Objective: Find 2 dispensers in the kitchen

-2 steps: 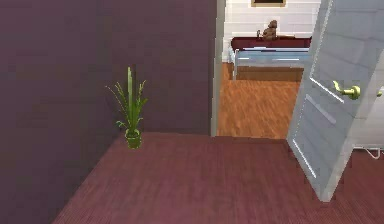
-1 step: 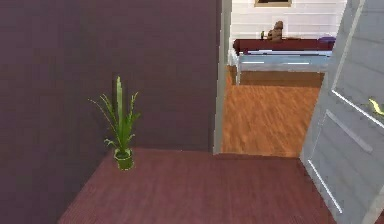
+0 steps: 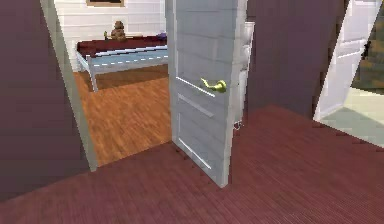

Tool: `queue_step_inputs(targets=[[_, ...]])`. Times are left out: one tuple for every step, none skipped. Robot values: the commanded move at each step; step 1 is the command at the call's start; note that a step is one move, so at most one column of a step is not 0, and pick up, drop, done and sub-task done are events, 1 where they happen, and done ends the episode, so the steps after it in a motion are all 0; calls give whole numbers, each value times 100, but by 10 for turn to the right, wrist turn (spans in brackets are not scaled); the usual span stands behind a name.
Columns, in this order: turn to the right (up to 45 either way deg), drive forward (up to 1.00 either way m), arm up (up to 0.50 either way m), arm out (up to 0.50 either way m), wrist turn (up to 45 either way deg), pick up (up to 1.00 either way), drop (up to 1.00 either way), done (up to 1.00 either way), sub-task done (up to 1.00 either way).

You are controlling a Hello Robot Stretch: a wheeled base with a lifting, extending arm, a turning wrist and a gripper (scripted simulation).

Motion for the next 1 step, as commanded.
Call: queue_step_inputs(targets=[[0,65,0,0,0,0,0,0,0]])
